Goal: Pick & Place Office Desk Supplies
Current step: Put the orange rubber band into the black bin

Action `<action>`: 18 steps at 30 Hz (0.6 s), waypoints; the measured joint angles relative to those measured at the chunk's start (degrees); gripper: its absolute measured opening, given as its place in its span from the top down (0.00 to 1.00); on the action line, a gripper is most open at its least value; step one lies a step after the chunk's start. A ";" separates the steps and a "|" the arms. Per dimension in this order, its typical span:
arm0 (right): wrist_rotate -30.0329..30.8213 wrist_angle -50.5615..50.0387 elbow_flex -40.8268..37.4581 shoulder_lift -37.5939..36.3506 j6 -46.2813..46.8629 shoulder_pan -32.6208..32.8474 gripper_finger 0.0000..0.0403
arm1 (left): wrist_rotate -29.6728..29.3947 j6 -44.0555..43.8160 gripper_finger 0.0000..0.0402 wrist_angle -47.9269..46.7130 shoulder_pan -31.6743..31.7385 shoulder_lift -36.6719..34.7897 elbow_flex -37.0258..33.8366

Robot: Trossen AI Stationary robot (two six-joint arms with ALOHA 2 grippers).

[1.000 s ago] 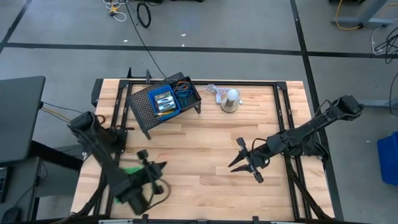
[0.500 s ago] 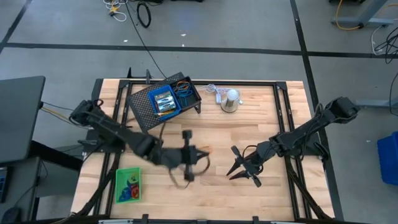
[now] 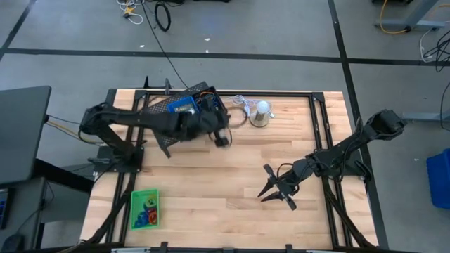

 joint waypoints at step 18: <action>0.09 0.74 -0.02 -0.01 0.46 0.00 0.76 | 17.38 -5.49 0.95 -14.42 21.80 0.57 -0.11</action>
